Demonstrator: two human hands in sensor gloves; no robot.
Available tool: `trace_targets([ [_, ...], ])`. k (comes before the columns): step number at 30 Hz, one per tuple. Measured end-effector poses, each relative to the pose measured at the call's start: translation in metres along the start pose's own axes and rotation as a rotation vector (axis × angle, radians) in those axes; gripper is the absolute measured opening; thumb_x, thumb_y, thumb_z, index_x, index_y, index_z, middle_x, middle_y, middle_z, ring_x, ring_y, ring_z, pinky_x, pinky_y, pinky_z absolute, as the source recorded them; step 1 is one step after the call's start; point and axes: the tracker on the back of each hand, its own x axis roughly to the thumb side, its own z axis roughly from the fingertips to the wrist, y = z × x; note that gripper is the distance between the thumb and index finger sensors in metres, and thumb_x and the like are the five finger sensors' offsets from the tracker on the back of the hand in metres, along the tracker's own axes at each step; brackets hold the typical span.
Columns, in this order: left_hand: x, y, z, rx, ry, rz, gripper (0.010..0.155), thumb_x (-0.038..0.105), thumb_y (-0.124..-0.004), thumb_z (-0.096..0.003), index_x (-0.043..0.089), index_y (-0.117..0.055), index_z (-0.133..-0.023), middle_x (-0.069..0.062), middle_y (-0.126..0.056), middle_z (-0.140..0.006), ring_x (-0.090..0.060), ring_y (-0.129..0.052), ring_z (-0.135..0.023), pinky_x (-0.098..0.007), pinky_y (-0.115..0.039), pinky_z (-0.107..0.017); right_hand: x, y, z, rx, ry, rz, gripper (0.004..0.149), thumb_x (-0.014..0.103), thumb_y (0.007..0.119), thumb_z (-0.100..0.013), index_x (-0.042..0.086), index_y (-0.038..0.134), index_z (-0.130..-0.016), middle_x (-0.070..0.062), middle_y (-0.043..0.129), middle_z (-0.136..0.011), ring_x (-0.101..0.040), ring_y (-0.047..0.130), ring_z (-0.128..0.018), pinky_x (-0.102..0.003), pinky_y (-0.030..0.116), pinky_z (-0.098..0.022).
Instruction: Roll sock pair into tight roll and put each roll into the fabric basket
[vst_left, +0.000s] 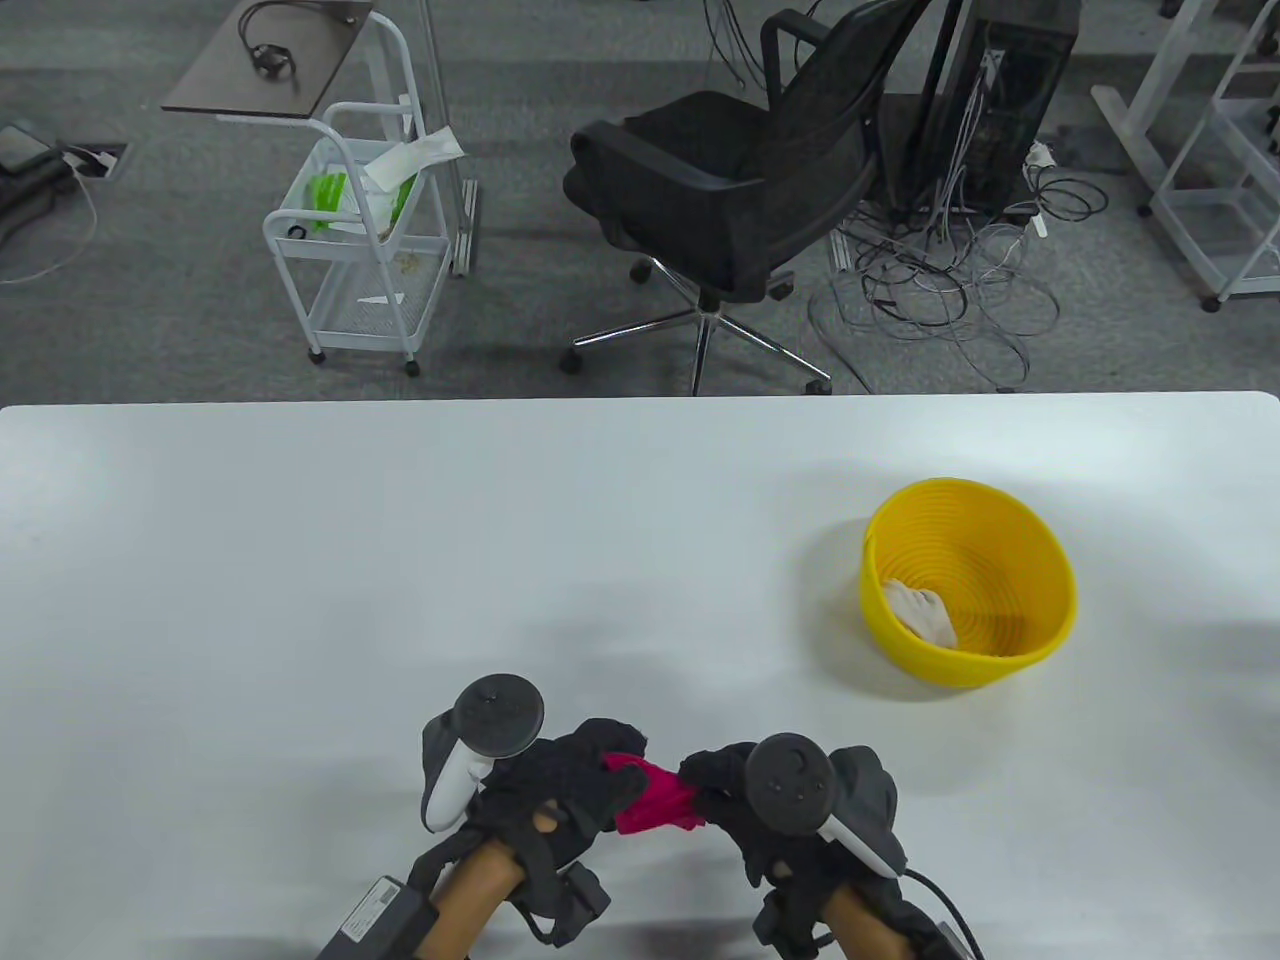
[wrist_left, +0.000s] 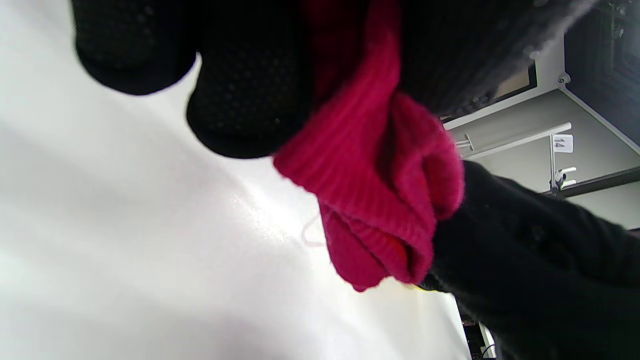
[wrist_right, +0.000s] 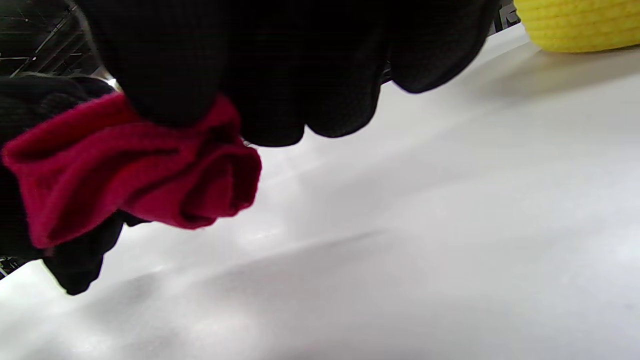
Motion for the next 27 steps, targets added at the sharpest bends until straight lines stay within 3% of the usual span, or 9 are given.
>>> trace_targets([
  [11, 0.01, -0.008, 0.001, 0.017, -0.067, -0.115, 0.051, 0.044, -0.082, -0.0378, 0.03, -0.077, -0.087, -0.009, -0.094, -0.075, -0.023, -0.103, -0.046, -0.048, -0.08, -0.043, -0.011, 0.001, -0.005, 0.022, 0.117, -0.105, 0.042, 0.047, 0.078, -0.042, 0.029, 0.085, -0.079, 0.006, 0.095, -0.077, -0.018, 0.094, -0.072, -0.052, 0.073, -0.061],
  [15, 0.008, -0.005, 0.003, 0.045, -0.058, -0.102, 0.051, 0.044, -0.082, -0.0379, 0.03, -0.077, -0.087, -0.009, -0.095, -0.075, -0.023, -0.103, -0.046, -0.047, -0.081, -0.042, -0.011, 0.004, -0.004, 0.116, 0.054, -0.154, 0.052, 0.051, 0.079, -0.04, 0.032, 0.077, -0.088, 0.005, 0.086, -0.09, -0.021, 0.087, -0.084, -0.053, 0.069, -0.065],
  [20, 0.011, -0.005, 0.003, 0.026, -0.096, -0.081, 0.051, 0.044, -0.082, -0.038, 0.029, -0.076, -0.087, -0.008, -0.094, -0.075, -0.022, -0.103, -0.046, -0.047, -0.081, -0.042, -0.008, 0.01, -0.005, 0.148, 0.055, -0.12, 0.06, 0.053, 0.079, -0.04, 0.034, 0.068, -0.095, 0.003, 0.078, -0.099, -0.022, 0.082, -0.09, -0.054, 0.067, -0.067],
  [27, 0.017, -0.002, 0.006, 0.054, -0.171, -0.047, 0.05, 0.043, -0.083, -0.0373, 0.028, -0.079, -0.085, -0.009, -0.097, -0.073, -0.022, -0.105, -0.043, -0.047, -0.083, -0.04, -0.022, 0.013, -0.009, 0.229, 0.119, -0.357, 0.053, 0.05, 0.071, -0.044, 0.033, 0.07, -0.094, 0.001, 0.086, -0.095, -0.024, 0.09, -0.086, -0.053, 0.071, -0.064],
])
